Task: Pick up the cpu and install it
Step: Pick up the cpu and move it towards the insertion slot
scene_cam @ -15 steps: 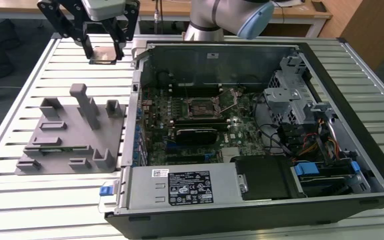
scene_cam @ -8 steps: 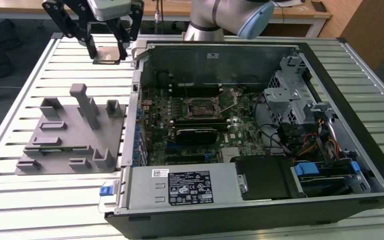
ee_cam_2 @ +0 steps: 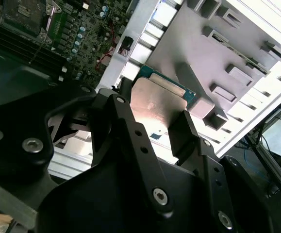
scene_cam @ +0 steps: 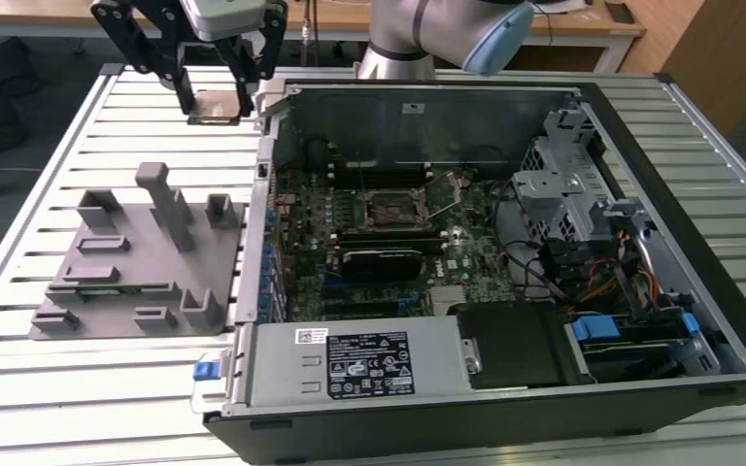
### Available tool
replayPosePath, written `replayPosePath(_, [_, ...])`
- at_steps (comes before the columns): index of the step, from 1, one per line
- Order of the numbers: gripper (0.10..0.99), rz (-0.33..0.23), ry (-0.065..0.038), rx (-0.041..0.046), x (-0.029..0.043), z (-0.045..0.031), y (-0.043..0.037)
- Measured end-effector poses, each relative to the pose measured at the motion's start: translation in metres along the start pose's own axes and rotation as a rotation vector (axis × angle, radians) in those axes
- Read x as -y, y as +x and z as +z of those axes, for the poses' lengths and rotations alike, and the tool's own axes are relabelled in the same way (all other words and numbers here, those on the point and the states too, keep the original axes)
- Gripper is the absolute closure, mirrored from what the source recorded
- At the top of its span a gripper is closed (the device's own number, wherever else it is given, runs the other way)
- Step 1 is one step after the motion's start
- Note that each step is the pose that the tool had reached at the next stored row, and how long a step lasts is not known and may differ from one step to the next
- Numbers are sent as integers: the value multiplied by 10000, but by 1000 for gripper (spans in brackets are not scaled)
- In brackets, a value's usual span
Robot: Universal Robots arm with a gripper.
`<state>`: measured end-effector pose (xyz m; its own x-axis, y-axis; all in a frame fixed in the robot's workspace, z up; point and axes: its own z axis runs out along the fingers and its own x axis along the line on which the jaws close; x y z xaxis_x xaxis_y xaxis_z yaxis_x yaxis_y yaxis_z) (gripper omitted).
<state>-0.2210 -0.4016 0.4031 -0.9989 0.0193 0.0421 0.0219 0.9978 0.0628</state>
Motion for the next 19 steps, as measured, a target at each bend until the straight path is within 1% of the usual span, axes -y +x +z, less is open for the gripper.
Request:
replayPosePath(10, [541, 2, 0, -18, -2, -3, -84])
replayPosePath(19, [541, 2, 1, -39, -4, -7, -176])
